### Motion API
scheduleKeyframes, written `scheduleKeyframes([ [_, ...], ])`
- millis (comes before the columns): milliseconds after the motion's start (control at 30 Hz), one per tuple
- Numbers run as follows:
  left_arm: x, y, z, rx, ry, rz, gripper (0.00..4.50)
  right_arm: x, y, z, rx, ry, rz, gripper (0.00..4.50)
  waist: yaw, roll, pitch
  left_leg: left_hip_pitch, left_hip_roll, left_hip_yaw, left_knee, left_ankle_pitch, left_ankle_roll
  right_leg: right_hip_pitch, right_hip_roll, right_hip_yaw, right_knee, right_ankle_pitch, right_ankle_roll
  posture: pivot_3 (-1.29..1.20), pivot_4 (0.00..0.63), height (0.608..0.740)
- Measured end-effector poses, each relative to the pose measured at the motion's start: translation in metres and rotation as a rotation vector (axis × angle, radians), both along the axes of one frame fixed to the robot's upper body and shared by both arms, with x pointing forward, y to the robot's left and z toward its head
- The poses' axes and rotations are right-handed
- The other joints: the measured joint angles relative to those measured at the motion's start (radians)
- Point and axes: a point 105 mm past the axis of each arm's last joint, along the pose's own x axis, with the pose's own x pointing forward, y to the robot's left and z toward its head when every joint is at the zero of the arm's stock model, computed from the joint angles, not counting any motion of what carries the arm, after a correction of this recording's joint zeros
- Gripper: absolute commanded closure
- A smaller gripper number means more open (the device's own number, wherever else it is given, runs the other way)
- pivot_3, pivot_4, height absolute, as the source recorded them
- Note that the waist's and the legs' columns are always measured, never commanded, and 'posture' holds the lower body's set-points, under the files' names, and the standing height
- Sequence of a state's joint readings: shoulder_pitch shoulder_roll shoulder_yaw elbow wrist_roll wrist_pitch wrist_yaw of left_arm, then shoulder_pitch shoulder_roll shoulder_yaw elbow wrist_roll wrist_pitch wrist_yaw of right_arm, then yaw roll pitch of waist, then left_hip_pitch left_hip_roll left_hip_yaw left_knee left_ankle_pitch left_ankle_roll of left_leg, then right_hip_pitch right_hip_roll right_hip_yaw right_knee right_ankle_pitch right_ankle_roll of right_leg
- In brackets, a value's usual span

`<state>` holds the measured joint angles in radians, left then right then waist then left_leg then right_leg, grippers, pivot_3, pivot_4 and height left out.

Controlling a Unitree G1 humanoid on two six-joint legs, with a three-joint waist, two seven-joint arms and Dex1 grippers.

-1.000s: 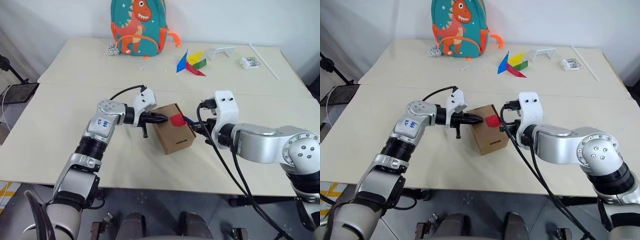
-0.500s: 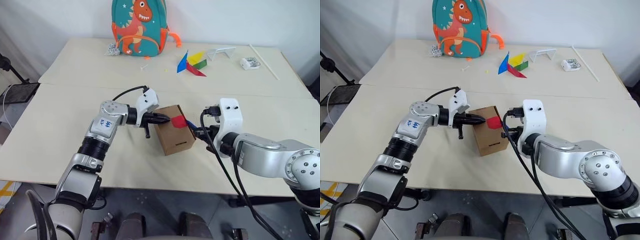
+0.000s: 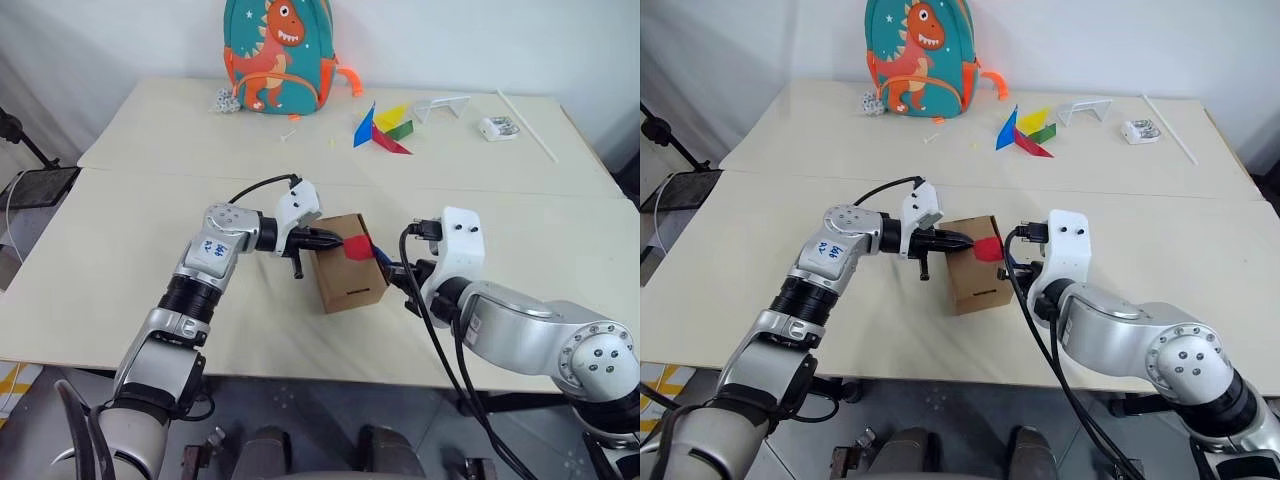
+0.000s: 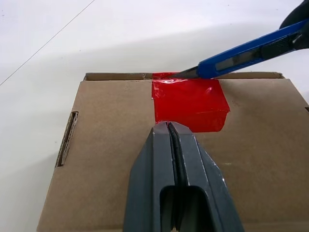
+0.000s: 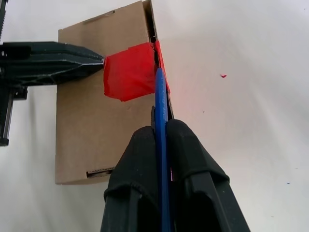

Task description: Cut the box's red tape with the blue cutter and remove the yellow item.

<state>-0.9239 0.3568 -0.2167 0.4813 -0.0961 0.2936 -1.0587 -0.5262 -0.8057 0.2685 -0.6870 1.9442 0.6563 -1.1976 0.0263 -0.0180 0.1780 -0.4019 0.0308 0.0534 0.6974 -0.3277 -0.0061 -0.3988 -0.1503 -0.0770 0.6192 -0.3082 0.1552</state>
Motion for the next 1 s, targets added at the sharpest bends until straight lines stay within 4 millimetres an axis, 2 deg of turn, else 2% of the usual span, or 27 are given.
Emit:
scheduleKeyframes([
  [267, 0.000, -0.001, -0.001, 0.002, 0.000, -0.002, 4.50, -0.008, -0.001, -0.004, -0.010, 0.003, 0.011, 4.40, 0.000, 0.000, 0.000, 0.001, 0.000, 0.000, 0.000, 0.000, 0.000, 0.001, 0.000, 0.000, -0.001, 0.000, 0.000, 0.00, 0.150, 0.740],
  [367, -0.001, 0.000, -0.001, 0.002, 0.000, -0.001, 4.50, -0.012, 0.001, -0.016, -0.010, 0.056, -0.016, 4.40, -0.002, 0.000, 0.000, 0.001, 0.000, 0.000, 0.000, 0.000, 0.000, 0.001, 0.000, 0.000, -0.001, 0.000, 0.000, 0.00, 0.150, 0.740],
  [633, -0.003, -0.002, -0.003, -0.002, -0.004, -0.003, 4.50, -0.018, 0.003, -0.015, -0.010, 0.062, -0.021, 4.40, -0.002, 0.001, -0.001, 0.002, 0.000, 0.000, 0.000, 0.000, 0.001, 0.002, 0.000, 0.000, -0.001, 0.000, 0.000, 0.00, 0.150, 0.740],
  [767, -0.003, -0.002, -0.003, 0.000, -0.001, -0.002, 4.50, -0.014, 0.004, -0.003, -0.020, 0.009, 0.006, 4.40, -0.003, 0.002, -0.001, 0.002, 0.000, 0.000, 0.000, 0.000, 0.001, 0.002, 0.000, 0.000, -0.001, 0.000, 0.000, 0.00, 0.150, 0.740],
  [1000, -0.004, -0.002, -0.002, 0.003, 0.000, -0.012, 4.50, -0.009, -0.003, 0.033, -0.065, -0.157, 0.208, 4.40, -0.001, 0.003, -0.001, 0.001, 0.001, 0.000, -0.001, -0.001, 0.002, 0.002, 0.001, 0.000, -0.003, 0.000, 0.000, 0.00, 0.150, 0.740],
])
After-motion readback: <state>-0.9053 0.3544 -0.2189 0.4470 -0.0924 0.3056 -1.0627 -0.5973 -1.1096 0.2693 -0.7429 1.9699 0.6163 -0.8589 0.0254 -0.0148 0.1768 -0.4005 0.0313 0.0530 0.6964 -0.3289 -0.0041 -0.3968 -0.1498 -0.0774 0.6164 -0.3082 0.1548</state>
